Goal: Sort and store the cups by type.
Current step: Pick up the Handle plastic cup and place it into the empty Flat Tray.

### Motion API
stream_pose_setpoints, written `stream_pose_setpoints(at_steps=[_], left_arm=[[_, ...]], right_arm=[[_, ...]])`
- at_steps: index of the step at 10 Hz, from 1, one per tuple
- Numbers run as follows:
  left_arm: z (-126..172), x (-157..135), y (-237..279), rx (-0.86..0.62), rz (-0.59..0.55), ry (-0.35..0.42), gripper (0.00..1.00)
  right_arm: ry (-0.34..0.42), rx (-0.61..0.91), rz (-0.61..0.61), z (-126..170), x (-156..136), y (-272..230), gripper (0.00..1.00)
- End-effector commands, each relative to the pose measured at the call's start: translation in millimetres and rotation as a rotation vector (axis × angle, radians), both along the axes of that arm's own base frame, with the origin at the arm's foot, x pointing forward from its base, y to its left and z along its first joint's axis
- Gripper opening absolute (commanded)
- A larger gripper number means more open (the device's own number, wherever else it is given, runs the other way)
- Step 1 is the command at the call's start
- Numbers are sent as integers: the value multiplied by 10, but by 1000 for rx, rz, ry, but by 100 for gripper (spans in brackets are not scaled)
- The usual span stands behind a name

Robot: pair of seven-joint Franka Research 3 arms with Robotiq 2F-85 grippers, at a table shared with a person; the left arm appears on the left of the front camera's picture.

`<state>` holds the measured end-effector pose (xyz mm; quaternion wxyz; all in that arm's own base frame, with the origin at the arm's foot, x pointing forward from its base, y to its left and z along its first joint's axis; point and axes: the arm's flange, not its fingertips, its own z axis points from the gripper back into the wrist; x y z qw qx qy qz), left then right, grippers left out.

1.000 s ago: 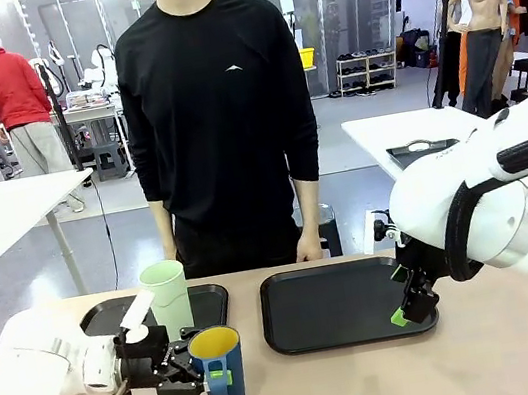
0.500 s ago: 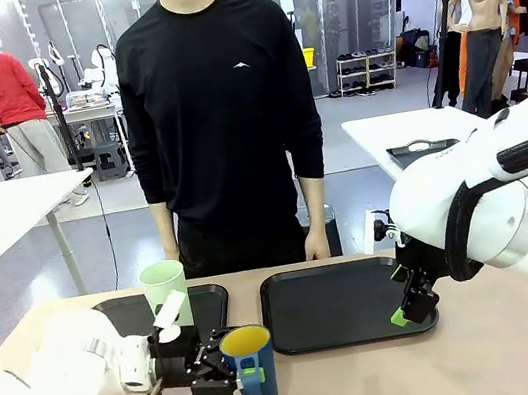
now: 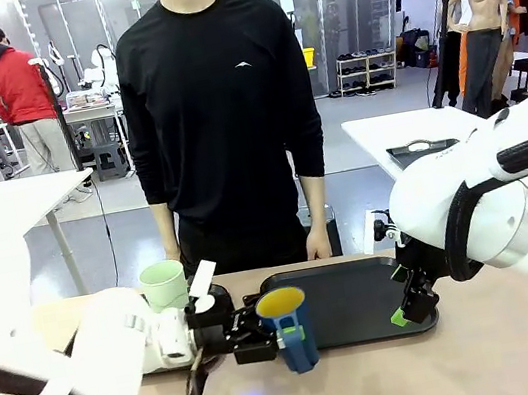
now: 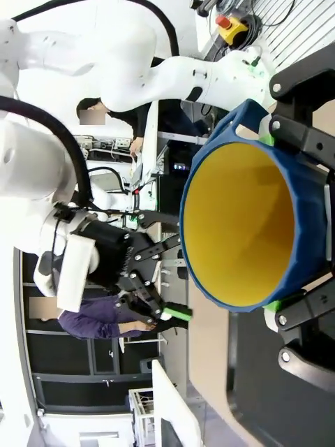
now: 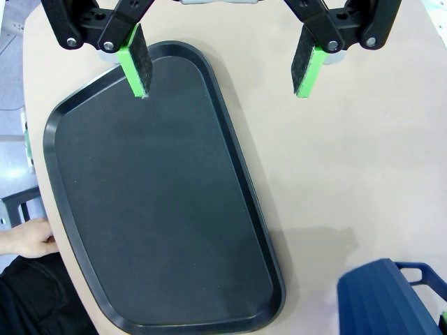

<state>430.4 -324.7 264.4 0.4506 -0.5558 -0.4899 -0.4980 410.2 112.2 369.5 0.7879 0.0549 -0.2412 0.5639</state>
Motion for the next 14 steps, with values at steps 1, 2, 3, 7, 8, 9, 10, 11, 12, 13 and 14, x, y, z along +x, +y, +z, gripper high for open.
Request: stream_pose_setpoints(at_steps=[1,2,3,7,8,9,10,11,12,13,14], left_arm=[[-193,-23,-263,6,57,-74,78],[-196,18,-387,7,78,-89,78],[-193,69,-500,13,112,-112,78],[-196,294,-866,64,239,-167,78],[-196,347,-927,79,266,-178,78],[-194,377,-952,91,262,-185,78],[-195,318,-903,123,236,-173,78],[258,683,-900,86,218,-132,78],[258,683,-900,86,218,-132,78],[258,683,-900,86,218,-132,78],[258,683,-900,86,218,-132,78]], right_arm=[[-18,15,4,-33,10,0,100],[-18,15,4,-33,10,0,100],[-18,15,4,-33,10,0,100],[-18,15,4,-33,10,0,100],[-18,15,4,-33,10,0,100],[-18,15,4,-33,10,0,100],[-18,15,4,-33,10,0,100],[-18,15,4,-33,10,0,100],[-18,15,4,-33,10,0,100],[-18,15,4,-33,10,0,100],[-18,15,4,-33,10,0,100]])
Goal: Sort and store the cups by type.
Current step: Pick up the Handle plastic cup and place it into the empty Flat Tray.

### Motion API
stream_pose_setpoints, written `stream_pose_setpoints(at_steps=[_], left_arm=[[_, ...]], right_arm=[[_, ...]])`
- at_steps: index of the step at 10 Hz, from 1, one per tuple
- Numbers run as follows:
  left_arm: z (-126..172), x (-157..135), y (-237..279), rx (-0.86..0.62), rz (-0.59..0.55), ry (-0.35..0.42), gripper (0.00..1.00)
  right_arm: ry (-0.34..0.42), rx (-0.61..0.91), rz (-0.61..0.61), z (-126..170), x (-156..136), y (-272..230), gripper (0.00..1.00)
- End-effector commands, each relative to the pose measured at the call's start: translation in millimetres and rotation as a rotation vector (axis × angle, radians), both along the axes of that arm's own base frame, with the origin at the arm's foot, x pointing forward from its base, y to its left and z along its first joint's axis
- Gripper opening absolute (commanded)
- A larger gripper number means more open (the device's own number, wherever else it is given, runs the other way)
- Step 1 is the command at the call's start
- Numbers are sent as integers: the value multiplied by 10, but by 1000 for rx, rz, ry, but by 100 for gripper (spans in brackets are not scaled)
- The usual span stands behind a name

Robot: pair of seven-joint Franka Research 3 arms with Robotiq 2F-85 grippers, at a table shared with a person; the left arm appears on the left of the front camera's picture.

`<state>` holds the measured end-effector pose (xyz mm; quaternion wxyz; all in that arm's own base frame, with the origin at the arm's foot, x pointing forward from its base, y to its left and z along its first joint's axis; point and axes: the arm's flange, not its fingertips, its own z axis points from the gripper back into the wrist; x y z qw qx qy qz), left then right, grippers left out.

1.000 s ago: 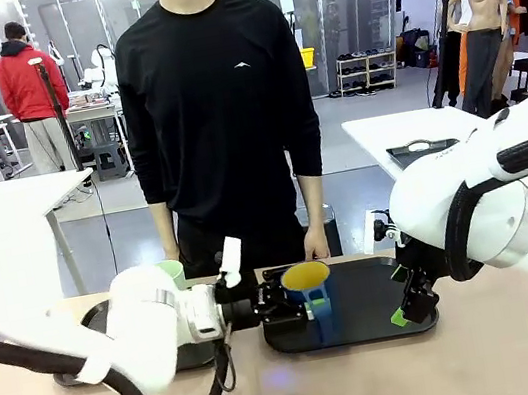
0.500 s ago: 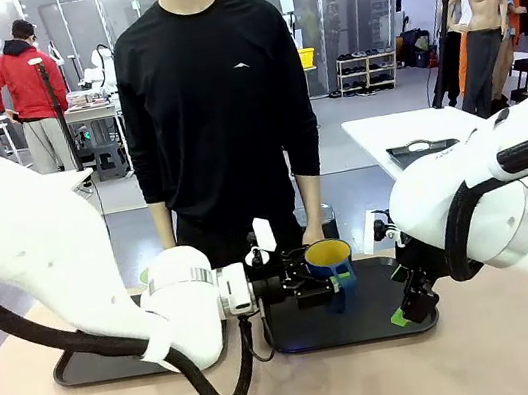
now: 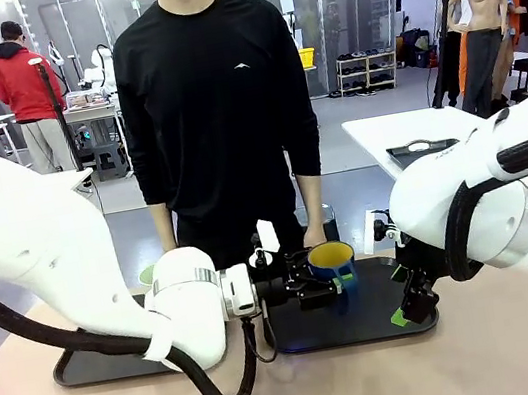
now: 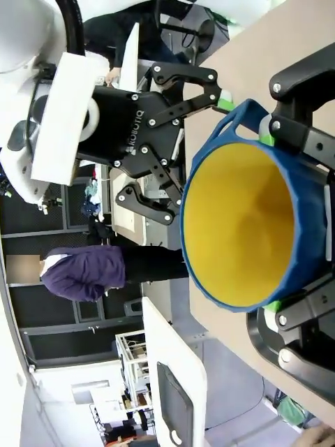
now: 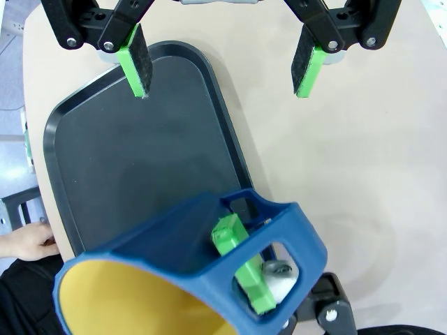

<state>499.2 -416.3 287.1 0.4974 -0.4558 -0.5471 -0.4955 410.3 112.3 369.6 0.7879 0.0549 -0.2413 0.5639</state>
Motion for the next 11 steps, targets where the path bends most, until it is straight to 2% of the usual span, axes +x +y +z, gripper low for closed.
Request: stream_pose_setpoints(at_steps=[1,3,5,11], left_arm=[[-40,-15,-21,12,2,-7,78],[-79,229,-48,-20,29,36,78],[-165,422,-101,-4,81,47,78],[-410,711,-185,28,155,47,78]], right_arm=[[-18,15,4,-34,10,-1,100],[-18,15,4,-34,10,-1,100],[-18,15,4,-34,10,-1,100],[-18,15,4,-34,10,-1,100]])
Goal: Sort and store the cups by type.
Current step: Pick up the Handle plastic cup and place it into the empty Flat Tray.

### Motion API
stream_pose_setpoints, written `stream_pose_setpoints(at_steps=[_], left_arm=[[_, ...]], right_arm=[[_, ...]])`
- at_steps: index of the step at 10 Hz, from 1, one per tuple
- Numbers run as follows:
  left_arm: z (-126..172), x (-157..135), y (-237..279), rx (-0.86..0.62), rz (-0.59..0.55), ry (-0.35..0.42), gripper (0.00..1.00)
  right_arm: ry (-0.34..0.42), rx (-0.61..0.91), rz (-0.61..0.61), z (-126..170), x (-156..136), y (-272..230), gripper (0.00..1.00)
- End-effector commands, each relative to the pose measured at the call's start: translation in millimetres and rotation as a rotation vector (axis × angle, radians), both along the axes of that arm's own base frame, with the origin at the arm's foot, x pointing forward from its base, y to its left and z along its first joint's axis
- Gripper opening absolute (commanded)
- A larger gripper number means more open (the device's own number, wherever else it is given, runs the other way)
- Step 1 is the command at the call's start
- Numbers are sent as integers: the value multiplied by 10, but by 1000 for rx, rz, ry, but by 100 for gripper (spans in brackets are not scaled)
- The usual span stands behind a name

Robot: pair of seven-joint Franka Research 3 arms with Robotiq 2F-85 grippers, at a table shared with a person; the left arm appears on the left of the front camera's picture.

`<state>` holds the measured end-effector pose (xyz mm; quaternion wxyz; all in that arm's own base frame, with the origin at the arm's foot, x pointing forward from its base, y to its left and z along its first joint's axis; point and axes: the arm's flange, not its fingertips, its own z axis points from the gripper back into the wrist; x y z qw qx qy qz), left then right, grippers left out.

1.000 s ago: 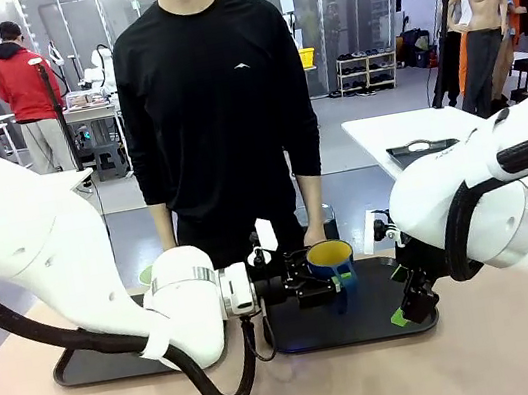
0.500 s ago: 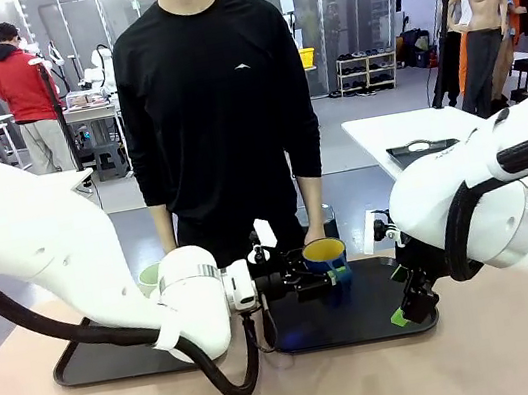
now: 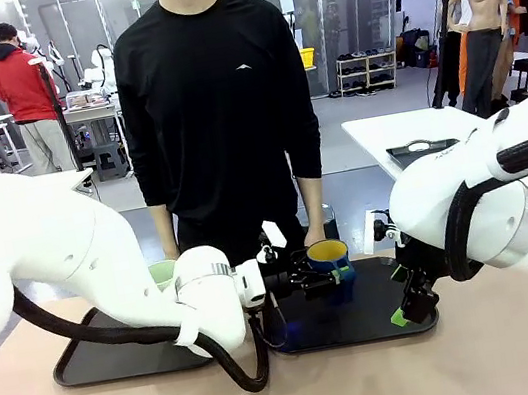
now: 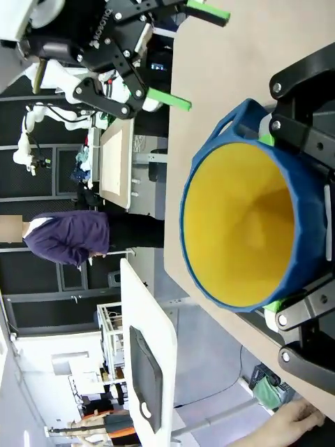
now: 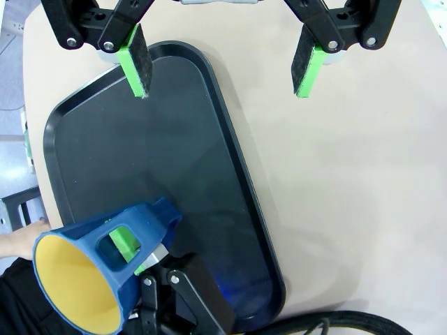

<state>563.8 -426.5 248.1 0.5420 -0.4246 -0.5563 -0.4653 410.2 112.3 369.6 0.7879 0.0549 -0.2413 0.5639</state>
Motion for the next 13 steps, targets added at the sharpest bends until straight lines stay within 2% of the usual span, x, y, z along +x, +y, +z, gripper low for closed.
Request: stream_pose_setpoints(at_steps=[1,6,12,13], left_arm=[[-64,93,-72,13,44,16,78],[-272,224,-8,12,33,39,78],[-351,237,49,25,30,61,78],[-350,217,74,36,33,75,89]], right_arm=[[-18,15,4,-34,10,-1,100],[-18,15,4,-34,10,-1,100],[-18,15,4,-34,10,-1,100],[-18,15,4,-34,10,-1,100]])
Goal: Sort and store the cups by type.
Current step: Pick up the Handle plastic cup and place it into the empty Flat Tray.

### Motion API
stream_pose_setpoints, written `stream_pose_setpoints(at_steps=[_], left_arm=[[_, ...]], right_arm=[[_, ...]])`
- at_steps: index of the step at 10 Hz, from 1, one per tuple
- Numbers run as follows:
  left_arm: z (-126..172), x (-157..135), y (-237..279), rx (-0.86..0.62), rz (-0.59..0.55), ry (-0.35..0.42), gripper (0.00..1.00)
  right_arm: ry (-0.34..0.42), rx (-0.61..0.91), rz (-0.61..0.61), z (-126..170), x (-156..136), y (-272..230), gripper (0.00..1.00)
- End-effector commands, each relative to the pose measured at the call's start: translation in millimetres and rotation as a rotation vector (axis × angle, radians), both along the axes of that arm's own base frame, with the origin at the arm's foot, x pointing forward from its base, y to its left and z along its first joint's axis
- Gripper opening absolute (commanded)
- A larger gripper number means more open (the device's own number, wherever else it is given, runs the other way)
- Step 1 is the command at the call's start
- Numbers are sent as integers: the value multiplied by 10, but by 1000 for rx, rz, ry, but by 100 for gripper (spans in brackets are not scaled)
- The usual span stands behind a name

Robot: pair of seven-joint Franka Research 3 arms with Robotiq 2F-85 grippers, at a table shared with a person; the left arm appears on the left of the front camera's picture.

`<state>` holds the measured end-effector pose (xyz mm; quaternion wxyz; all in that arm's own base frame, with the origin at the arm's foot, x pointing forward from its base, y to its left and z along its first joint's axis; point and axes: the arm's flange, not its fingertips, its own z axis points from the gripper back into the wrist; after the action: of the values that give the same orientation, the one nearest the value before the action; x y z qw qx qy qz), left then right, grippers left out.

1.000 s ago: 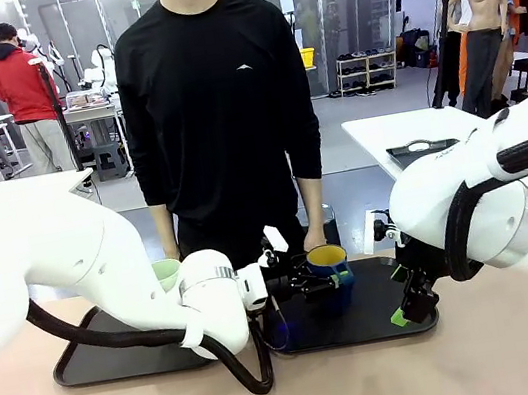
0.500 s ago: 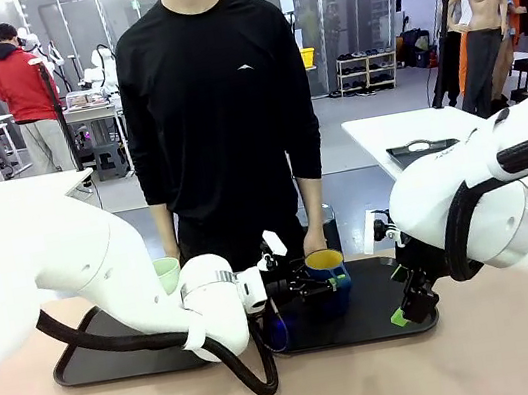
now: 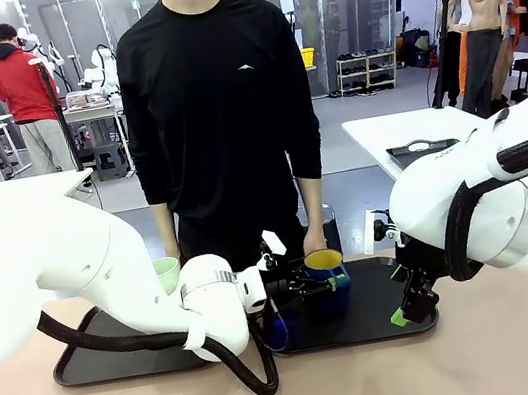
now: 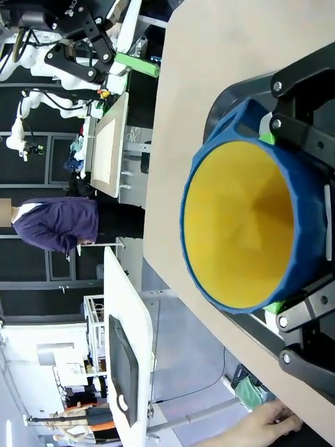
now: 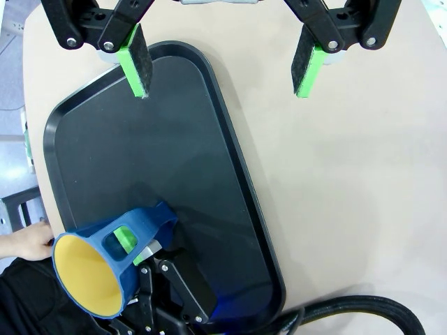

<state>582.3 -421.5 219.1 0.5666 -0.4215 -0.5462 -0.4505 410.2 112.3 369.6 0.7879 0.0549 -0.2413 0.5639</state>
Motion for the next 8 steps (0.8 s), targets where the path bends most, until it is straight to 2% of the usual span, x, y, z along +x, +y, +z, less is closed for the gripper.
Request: stream_pose_setpoints(at_steps=[1,2,8], left_arm=[[-61,21,52,32,4,27,97],[-72,12,94,38,10,28,100],[-124,-106,317,44,46,37,100]], right_arm=[[-18,15,4,-34,10,-1,100],[-18,15,4,-34,10,-1,100],[-18,15,4,-34,10,-1,100]])
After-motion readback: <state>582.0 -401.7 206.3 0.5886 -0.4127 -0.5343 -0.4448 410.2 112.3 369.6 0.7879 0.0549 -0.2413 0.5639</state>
